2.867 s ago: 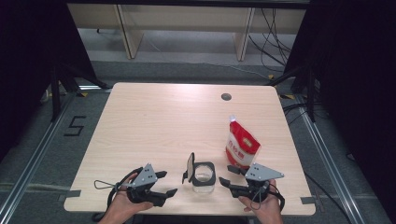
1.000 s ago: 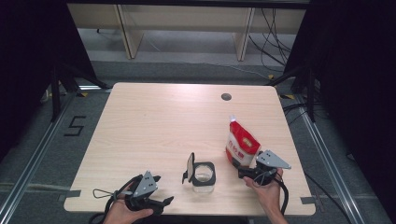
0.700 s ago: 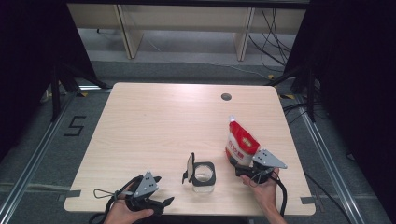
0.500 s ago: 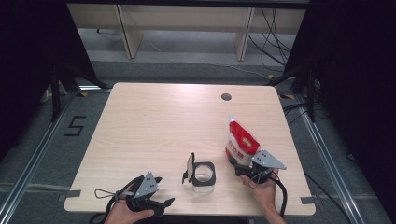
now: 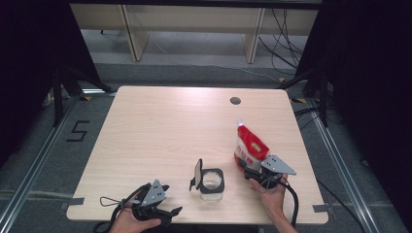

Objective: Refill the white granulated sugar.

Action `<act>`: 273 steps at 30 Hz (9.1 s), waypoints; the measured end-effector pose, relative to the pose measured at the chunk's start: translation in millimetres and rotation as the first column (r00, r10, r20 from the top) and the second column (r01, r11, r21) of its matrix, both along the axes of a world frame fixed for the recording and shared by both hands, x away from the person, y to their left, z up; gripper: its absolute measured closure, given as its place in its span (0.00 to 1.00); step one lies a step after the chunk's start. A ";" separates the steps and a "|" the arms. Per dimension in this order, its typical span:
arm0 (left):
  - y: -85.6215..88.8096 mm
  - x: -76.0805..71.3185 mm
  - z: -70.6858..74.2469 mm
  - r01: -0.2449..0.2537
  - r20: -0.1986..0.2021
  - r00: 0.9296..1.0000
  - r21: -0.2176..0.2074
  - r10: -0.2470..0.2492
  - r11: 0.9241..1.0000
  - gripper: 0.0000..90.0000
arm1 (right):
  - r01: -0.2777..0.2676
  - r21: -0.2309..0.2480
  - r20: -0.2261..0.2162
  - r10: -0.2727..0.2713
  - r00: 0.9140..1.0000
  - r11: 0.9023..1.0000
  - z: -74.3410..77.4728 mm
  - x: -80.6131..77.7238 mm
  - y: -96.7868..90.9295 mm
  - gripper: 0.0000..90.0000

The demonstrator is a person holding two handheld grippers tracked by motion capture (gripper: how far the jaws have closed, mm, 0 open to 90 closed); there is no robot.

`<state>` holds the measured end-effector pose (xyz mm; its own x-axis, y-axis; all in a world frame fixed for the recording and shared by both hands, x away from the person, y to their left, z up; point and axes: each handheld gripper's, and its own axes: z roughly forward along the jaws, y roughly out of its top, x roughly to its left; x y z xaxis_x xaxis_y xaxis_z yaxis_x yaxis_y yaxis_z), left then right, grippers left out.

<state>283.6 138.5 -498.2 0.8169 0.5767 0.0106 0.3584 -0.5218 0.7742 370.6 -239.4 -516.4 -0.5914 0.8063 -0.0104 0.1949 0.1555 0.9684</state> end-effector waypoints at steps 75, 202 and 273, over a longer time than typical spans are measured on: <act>13.2 9.7 -5.2 -0.024 -0.007 1.000 0.000 0.024 1.000 0.21 | 0.118 -0.817 0.343 0.311 0.886 0.564 67.6 -111.3 3.1 0.54; 12.6 11.6 -4.5 -0.004 -0.005 1.000 0.023 0.004 1.000 0.21 | 0.368 -0.920 0.214 0.617 0.757 -0.133 82.8 -114.8 38.1 0.59; 13.1 10.9 -3.8 -0.009 -0.003 1.000 0.009 0.009 1.000 0.21 | 0.337 -0.923 0.138 0.656 0.742 -0.187 85.6 -105.9 51.8 0.60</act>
